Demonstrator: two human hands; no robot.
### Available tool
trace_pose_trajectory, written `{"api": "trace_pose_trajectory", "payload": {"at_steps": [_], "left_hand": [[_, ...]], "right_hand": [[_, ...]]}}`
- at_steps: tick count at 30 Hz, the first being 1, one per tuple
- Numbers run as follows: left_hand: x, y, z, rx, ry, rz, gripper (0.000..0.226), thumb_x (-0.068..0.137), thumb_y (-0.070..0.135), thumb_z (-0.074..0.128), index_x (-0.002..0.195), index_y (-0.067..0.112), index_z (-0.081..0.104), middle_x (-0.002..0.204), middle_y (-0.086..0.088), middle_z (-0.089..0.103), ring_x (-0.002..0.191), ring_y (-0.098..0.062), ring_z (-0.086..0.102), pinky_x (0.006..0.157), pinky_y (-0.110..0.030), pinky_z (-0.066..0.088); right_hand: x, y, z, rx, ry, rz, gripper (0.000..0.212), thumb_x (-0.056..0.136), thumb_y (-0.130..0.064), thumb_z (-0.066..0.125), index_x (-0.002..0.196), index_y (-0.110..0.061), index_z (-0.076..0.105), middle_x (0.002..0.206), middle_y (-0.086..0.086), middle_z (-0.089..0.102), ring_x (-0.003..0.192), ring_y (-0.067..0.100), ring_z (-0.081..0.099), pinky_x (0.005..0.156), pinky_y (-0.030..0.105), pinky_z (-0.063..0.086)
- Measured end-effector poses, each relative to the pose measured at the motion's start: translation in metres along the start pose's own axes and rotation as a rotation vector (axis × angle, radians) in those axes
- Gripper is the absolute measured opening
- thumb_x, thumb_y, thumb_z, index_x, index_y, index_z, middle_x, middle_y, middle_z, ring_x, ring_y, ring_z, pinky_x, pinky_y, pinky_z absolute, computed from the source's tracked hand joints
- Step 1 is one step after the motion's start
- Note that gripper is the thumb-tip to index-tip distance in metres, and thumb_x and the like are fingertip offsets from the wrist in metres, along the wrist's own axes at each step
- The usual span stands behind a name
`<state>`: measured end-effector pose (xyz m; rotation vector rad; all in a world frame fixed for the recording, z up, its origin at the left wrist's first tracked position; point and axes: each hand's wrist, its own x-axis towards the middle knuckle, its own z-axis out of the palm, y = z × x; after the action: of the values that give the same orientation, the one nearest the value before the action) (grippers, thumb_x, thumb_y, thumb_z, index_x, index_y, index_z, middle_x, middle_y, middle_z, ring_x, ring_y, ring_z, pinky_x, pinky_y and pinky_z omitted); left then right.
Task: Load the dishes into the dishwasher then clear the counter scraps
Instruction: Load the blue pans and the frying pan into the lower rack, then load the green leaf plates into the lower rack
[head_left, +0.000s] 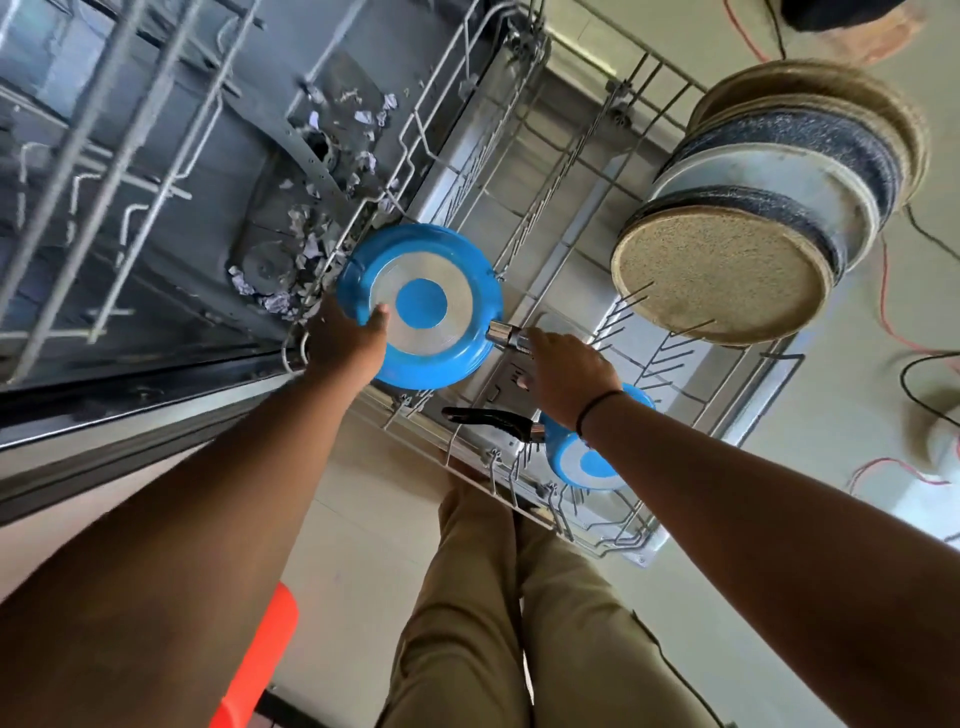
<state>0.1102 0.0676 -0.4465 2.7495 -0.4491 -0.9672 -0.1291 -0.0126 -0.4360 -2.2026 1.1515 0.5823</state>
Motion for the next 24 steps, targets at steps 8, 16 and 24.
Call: {"api": "trace_pose_trajectory", "payload": {"at_steps": [8,16,24], "left_hand": [[-0.114,-0.022,-0.058,0.507,0.009,0.573,0.080,0.082,0.050,0.055,0.146,0.008,0.031,0.148,-0.026,0.032,0.133,-0.042,0.036,0.099,-0.053,0.042],[-0.269,0.006,-0.156,0.528,0.044,0.774,0.074,0.081,0.060,0.039,0.141,0.017,0.038,0.144,-0.009,0.046,0.127,-0.034,0.049,0.100,-0.051,0.042],[-0.354,-0.012,-0.264,0.424,0.325,1.056,0.058,0.061,0.058,0.048,0.113,0.032,0.050,0.107,0.010,0.071,0.090,-0.012,0.070,0.076,-0.026,0.056]], "right_hand": [[-0.082,0.003,-0.051,-0.200,-0.009,-0.047,0.062,0.093,-0.031,0.048,0.149,-0.019,0.023,0.143,0.004,0.045,0.134,0.027,0.035,0.108,0.036,0.029],[-0.159,-0.026,-0.141,-0.320,0.152,-0.170,0.077,0.035,-0.050,0.079,0.102,-0.012,0.074,0.084,0.006,0.070,0.080,0.034,0.070,0.059,0.045,0.059],[-0.227,-0.124,-0.227,-0.400,0.339,-0.406,0.090,0.035,-0.067,0.067,0.111,-0.020,0.056,0.090,0.002,0.070,0.080,0.028,0.070,0.061,0.039,0.057]]}}
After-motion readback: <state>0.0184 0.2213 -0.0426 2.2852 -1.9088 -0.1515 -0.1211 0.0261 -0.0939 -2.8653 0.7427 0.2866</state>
